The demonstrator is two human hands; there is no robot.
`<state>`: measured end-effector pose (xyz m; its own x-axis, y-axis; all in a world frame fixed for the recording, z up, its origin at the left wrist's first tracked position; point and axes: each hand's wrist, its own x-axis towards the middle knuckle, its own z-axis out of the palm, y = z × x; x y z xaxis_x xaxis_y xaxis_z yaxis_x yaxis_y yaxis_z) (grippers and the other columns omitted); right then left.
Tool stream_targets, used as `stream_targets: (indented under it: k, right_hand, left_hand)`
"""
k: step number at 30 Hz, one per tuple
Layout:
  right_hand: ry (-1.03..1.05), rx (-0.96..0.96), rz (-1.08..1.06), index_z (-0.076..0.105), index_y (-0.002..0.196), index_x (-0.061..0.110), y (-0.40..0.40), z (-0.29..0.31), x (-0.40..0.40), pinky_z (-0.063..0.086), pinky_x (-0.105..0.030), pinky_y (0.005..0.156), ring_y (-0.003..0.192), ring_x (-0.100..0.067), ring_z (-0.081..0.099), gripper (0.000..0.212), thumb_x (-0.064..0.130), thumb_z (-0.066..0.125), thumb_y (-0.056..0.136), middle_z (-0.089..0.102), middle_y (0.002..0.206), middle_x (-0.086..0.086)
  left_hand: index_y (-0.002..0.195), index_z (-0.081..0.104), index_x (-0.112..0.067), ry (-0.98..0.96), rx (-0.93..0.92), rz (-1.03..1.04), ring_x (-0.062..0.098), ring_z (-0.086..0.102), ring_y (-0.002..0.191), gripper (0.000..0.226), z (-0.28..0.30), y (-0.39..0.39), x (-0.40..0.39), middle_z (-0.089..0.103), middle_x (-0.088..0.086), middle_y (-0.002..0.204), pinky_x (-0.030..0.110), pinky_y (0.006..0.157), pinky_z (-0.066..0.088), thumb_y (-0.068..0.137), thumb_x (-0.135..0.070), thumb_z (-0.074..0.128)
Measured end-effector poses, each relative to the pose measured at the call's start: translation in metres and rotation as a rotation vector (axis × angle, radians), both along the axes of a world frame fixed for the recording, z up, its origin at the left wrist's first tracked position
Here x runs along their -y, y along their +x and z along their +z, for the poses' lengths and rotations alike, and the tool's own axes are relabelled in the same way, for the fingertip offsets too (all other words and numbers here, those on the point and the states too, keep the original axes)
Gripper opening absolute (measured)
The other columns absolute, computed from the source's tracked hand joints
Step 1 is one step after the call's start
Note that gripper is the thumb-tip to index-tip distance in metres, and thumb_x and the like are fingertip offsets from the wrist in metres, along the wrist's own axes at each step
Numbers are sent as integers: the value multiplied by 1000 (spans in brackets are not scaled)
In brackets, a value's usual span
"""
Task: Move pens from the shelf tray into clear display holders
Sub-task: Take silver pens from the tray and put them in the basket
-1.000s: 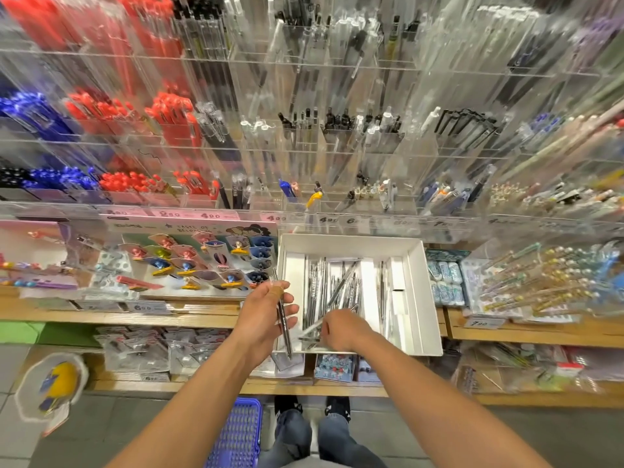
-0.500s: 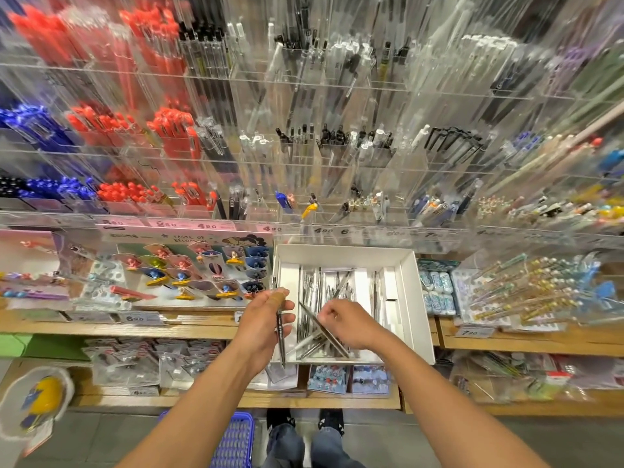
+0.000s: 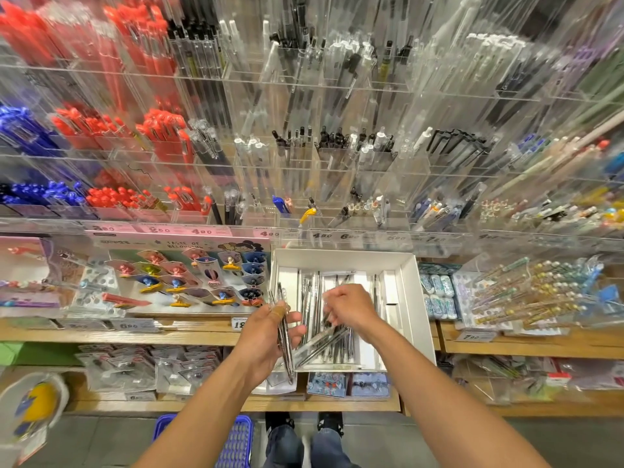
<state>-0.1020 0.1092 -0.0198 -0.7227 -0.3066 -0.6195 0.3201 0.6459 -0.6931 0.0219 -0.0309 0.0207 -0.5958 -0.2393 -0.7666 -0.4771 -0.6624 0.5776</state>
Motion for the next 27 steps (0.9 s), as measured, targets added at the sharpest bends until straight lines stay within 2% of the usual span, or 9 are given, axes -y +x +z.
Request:
stream_targets:
  k: [2, 4, 8, 12, 17, 19, 23, 25, 27]
  right_hand:
    - [260, -112, 25, 67, 76, 7, -11, -17, 2, 59, -33, 65, 62, -20, 65, 21, 16, 59, 93, 68, 72, -4]
    - [442, -168, 133, 56, 70, 11, -13, -30, 11, 48, -25, 53, 58, -17, 58, 26, 20, 58, 94, 59, 65, -1]
    - [578, -194, 187, 61, 91, 8, -9, -48, 29, 41, -21, 43, 63, -18, 62, 9, 12, 54, 92, 62, 75, -2]
    - [539, -113, 131, 59, 83, 8, -13, -44, 32, 33, -14, 34, 51, -12, 57, 7, 7, 55, 89, 61, 67, -1]
    - [428, -46, 67, 56, 73, 7, -7, -17, 6, 48, -27, 55, 62, -22, 61, 21, 16, 57, 92, 62, 69, -7]
    - [308, -40, 48, 55, 67, 11, 5, 1, -7, 51, -27, 58, 55, -19, 58, 27, 17, 58, 93, 57, 63, -2]
    - [11, 10, 186, 62, 95, 28, 51, 45, -18, 50, -16, 48, 48, -2, 59, 5, 32, 62, 93, 69, 79, 5]
    - [-84, 23, 241, 60, 99, 30, 69, 56, -17, 50, -20, 52, 50, -2, 60, 13, 38, 66, 90, 70, 78, 4]
    - [-120, -1, 279, 60, 95, 30, 81, 60, -14, 47, -18, 55, 52, 1, 58, 14, 38, 69, 88, 67, 74, 5]
  left_hand:
    - [111, 54, -10, 8, 1, 4, 22, 67, 66, 15, -1, 2, 2, 69, 8, 81, 32, 58, 53, 106, -19, 44]
    - [113, 54, -9, 9, -3, 14, 21, 66, 66, 15, -2, 5, 4, 66, 9, 84, 31, 57, 52, 105, -18, 44]
    - [114, 55, -10, 26, -12, 26, 20, 65, 66, 15, -3, 8, 8, 65, 9, 86, 32, 60, 51, 105, -18, 44]
    - [112, 56, -9, 34, -22, 41, 20, 65, 65, 14, -3, 10, 10, 66, 8, 83, 32, 60, 50, 104, -17, 47]
    - [105, 56, -10, 30, -5, 26, 19, 60, 63, 8, -3, 5, 7, 64, 7, 81, 31, 60, 48, 101, -16, 54]
    - [103, 55, -10, 27, 4, 19, 18, 59, 62, 5, -5, 2, 4, 63, 7, 81, 30, 58, 48, 101, -14, 54]
    - [107, 59, -8, -10, -13, -38, 16, 59, 65, 20, -3, -3, -4, 64, 8, 91, 30, 59, 51, 93, -20, 66]
    - [122, 56, -7, -30, -26, -57, 19, 62, 86, 51, 1, -7, -9, 64, 9, 112, 31, 68, 53, 83, -31, 76]
    - [147, 37, -8, -35, -18, -40, 26, 50, 125, 83, -2, -9, -12, 50, 9, 142, 34, 92, 42, 81, -35, 79]
